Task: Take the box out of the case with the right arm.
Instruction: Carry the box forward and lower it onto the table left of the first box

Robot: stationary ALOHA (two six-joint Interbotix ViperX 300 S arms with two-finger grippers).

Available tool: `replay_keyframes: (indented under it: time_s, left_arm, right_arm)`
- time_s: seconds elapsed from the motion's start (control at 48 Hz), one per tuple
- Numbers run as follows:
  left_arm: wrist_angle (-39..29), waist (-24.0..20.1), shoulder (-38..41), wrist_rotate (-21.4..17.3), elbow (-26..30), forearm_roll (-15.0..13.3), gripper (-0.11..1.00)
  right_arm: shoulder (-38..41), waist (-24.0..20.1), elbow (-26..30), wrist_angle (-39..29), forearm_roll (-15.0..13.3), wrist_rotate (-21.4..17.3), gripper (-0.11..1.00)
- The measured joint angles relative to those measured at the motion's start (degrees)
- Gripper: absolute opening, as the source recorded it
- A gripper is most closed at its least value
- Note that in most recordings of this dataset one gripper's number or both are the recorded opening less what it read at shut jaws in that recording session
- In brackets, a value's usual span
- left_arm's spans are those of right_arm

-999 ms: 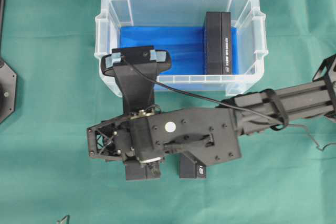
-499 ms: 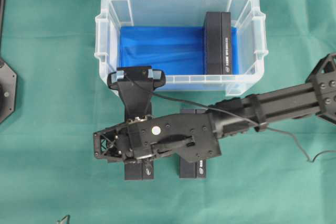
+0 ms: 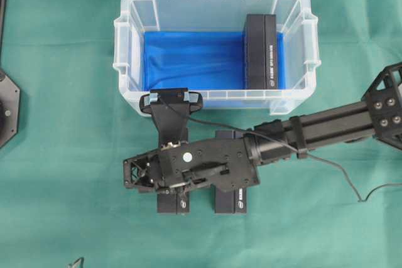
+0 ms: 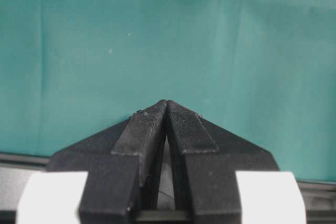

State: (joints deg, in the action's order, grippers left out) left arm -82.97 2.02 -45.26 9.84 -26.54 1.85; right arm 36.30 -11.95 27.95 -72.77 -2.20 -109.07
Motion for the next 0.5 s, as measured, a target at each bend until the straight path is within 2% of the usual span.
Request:
replay_keyframes:
  time_s: [0.458, 0.499]
  left_arm:
    - [-0.09, 0.00, 0.00, 0.00, 0.00, 0.00, 0.00]
    - [-0.09, 0.00, 0.00, 0.00, 0.00, 0.00, 0.00]
  right_arm:
    - [0.00, 0.44, -0.35, 2.02, 0.26, 0.62, 0.67]
    - [0.00, 0.44, -0.35, 2.11, 0.35, 0.62, 0.69]
